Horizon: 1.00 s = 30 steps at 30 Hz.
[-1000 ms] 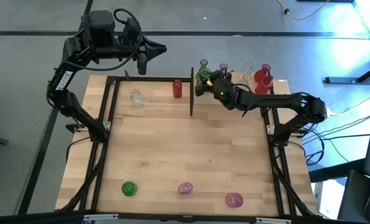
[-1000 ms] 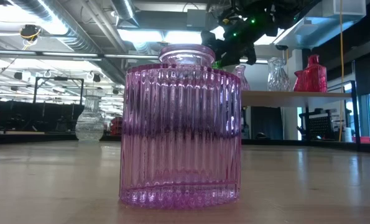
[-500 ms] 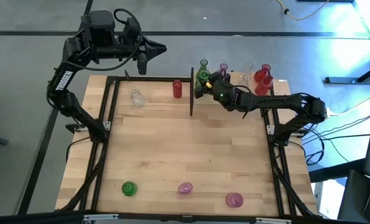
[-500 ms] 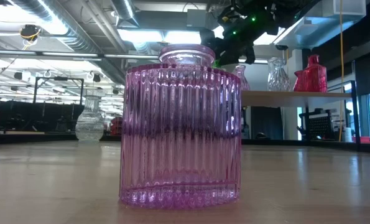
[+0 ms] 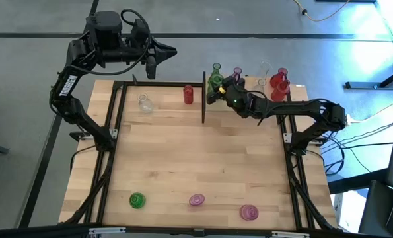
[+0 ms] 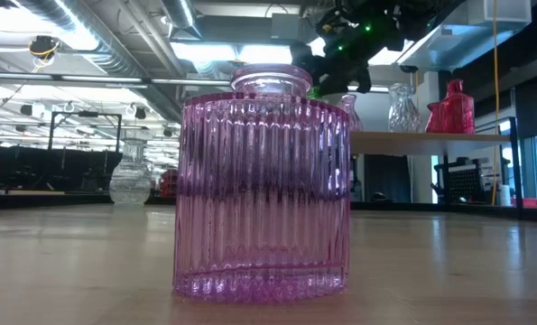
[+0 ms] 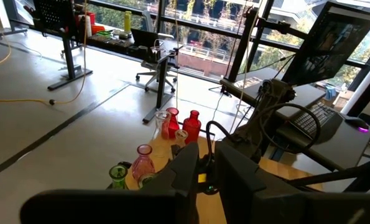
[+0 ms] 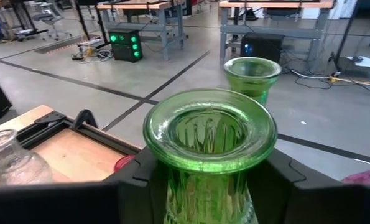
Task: Sort vases onto shelf
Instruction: Put the top green vase on the shelf aligned with the other green vase
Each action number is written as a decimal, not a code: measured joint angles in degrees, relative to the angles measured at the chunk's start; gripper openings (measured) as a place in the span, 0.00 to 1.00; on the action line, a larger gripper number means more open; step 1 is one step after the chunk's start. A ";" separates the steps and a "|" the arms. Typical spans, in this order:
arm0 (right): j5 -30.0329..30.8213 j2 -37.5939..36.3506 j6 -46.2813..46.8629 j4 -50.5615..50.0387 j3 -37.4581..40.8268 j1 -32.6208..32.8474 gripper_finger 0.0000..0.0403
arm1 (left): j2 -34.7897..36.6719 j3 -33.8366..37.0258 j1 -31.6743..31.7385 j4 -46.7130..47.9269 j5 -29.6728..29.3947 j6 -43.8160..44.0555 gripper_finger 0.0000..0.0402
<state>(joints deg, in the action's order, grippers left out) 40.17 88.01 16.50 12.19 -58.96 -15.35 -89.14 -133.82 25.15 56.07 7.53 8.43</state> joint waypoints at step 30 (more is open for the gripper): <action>-3.24 0.00 -0.05 0.42 0.02 -0.02 0.46 | -0.02 0.01 -1.45 -0.03 0.47 0.15 0.11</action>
<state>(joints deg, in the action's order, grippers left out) 36.93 88.01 16.45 12.60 -58.94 -15.38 -89.17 -133.80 23.70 56.04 8.00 8.58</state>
